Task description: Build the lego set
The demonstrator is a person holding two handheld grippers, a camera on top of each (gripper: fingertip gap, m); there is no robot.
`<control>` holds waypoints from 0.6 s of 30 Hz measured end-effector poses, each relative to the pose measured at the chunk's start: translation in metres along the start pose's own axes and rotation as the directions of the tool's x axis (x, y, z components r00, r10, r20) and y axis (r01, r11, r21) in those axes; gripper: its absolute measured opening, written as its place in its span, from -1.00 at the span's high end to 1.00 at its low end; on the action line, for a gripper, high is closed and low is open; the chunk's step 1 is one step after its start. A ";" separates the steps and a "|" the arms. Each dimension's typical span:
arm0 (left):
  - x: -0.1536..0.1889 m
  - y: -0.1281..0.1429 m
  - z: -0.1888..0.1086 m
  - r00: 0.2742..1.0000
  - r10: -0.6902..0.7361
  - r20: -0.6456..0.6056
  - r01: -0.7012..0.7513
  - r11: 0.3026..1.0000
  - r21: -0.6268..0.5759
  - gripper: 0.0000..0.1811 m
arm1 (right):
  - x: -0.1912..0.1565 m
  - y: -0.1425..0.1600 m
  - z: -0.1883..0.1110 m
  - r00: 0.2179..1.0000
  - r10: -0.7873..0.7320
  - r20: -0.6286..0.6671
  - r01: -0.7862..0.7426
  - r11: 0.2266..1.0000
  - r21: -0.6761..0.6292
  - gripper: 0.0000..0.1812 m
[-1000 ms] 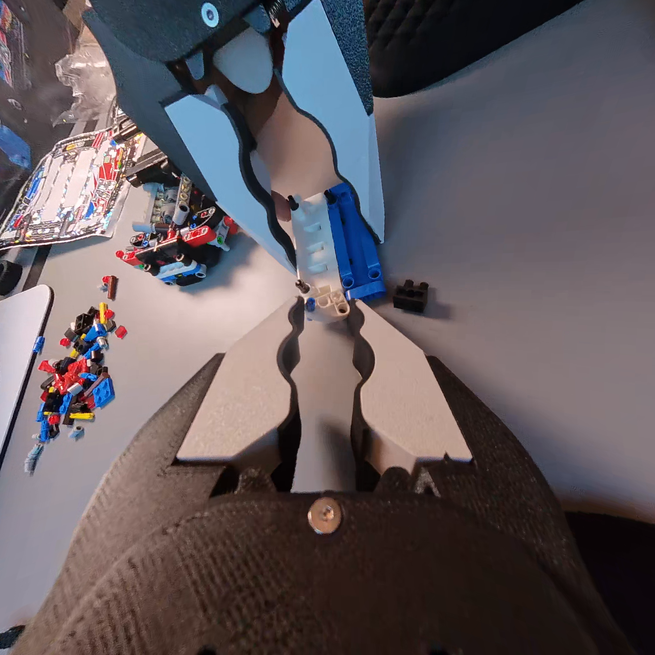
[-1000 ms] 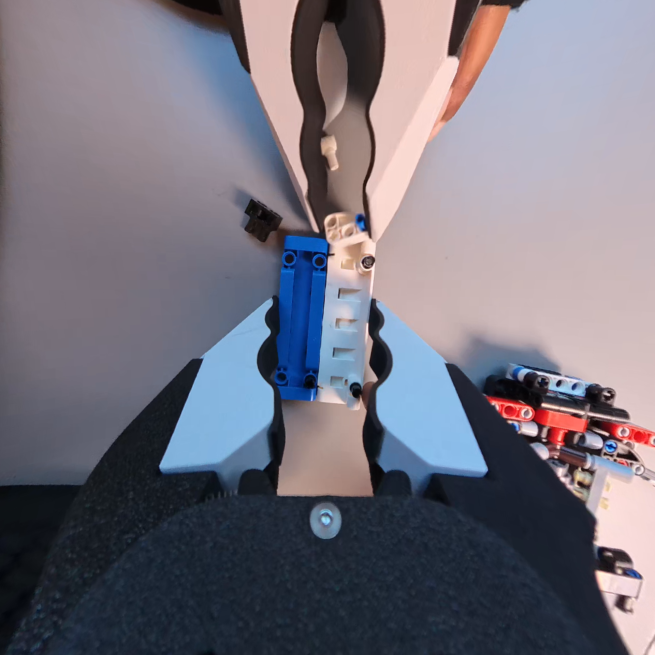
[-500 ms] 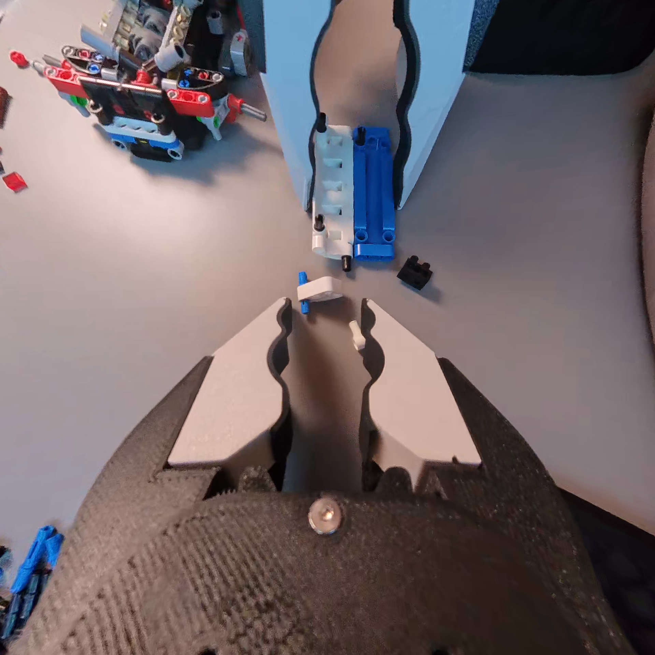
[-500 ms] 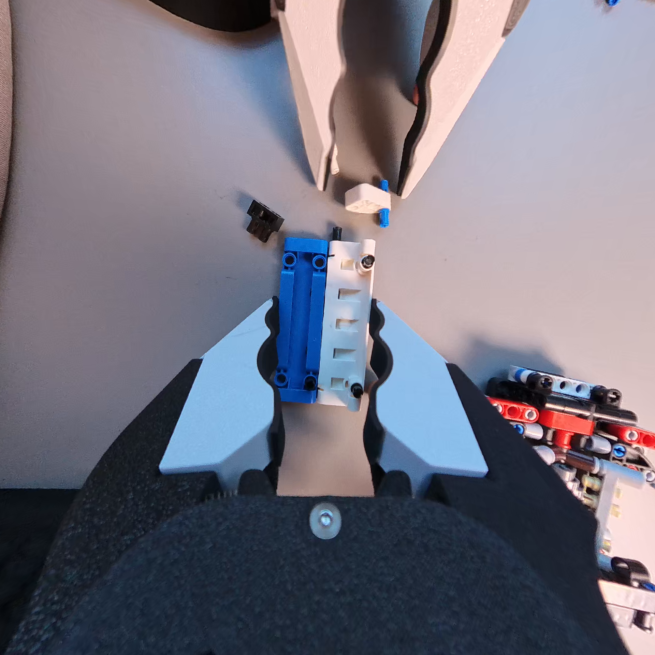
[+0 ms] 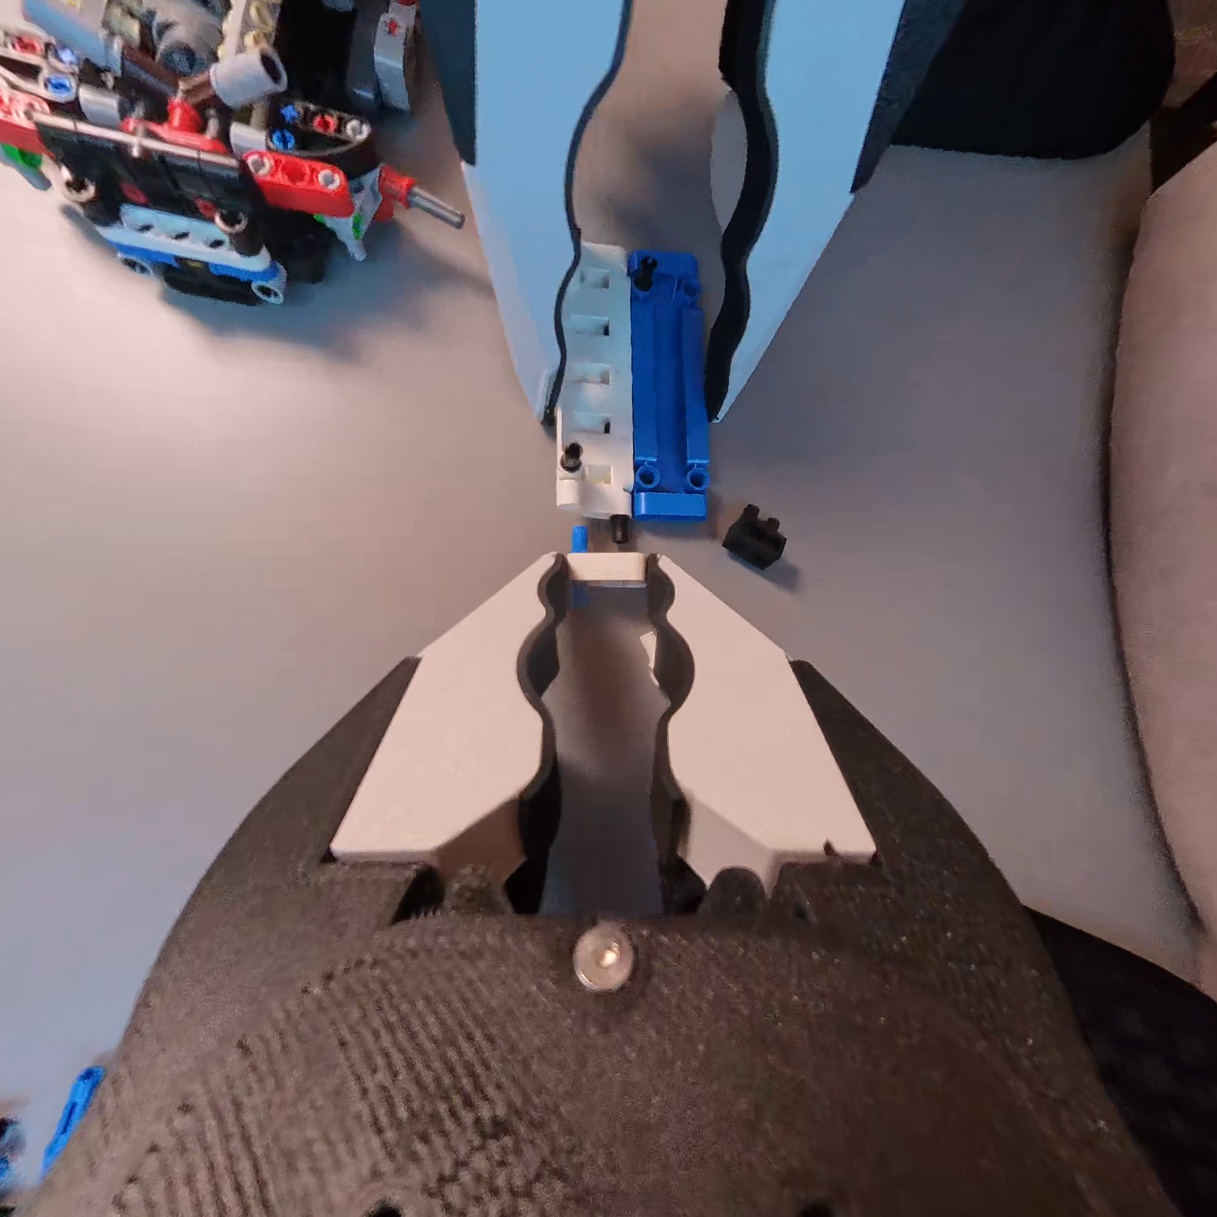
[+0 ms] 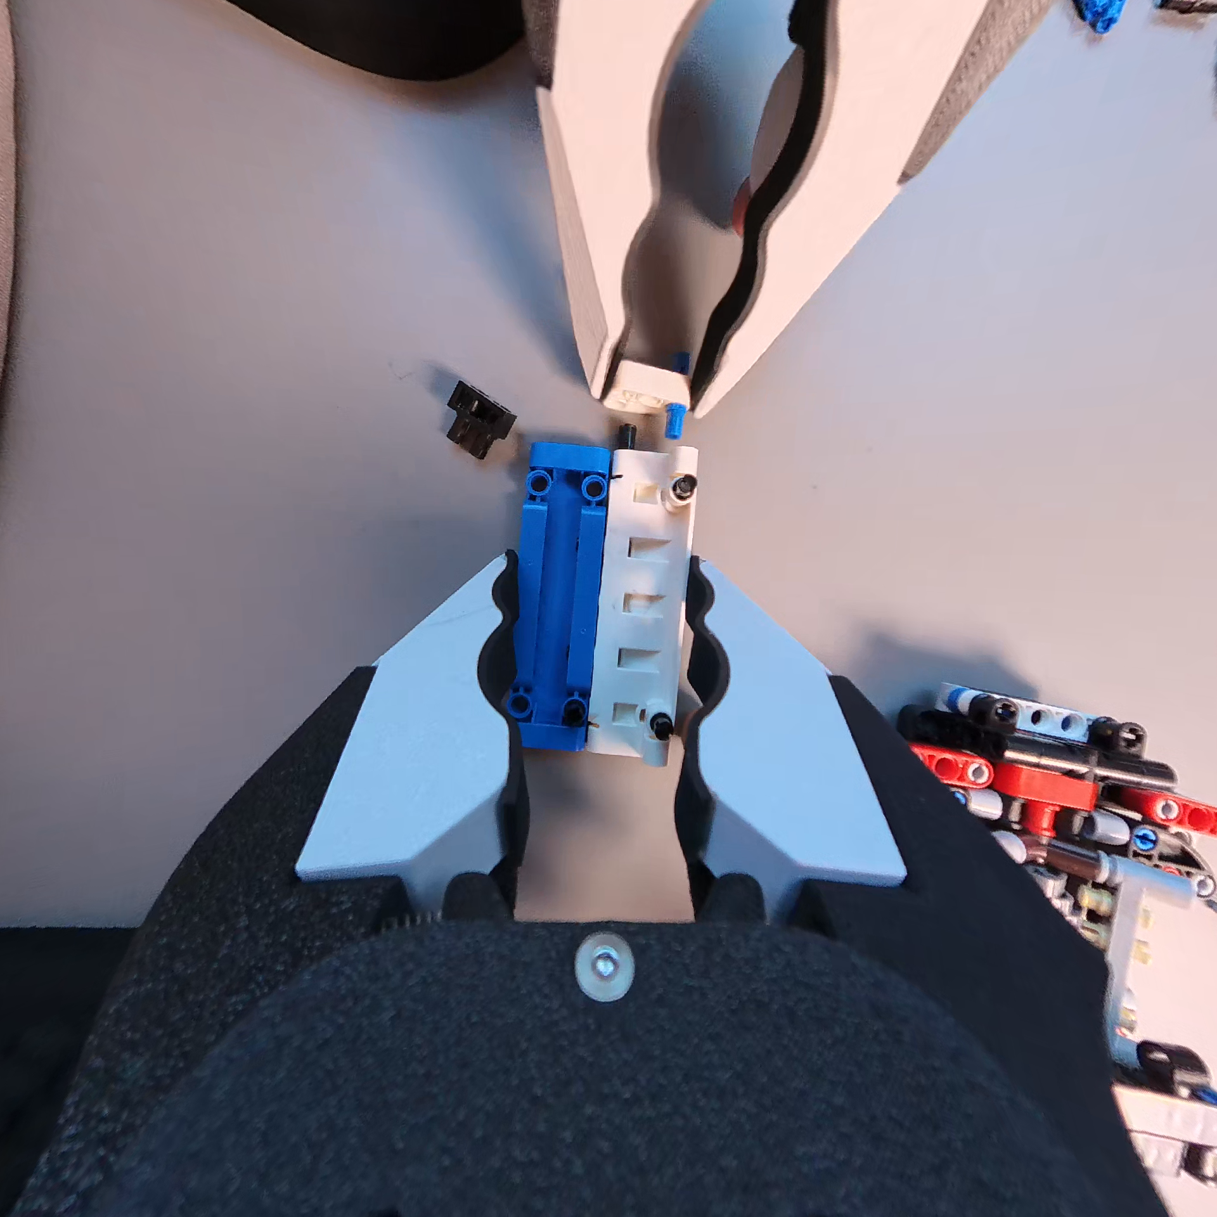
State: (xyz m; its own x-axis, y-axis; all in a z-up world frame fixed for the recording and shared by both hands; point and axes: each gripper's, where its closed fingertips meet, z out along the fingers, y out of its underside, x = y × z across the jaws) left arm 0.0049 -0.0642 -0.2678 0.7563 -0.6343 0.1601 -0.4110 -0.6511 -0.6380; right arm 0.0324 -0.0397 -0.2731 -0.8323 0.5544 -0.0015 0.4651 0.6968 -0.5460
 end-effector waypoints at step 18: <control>-0.003 -0.004 0.001 0.971 0.076 0.228 -0.101 0.990 0.102 0.75 | -0.001 -0.001 0.002 1.000 -0.007 -0.001 0.007 0.999 -0.050 0.47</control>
State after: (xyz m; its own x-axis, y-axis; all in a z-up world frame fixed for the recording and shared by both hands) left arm 0.0047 -0.0589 -0.2660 0.8189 -0.5703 -0.0648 -0.4318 -0.5377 -0.7242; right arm 0.0321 -0.0420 -0.2736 -0.8349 0.5503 0.0034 0.4742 0.7225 -0.5031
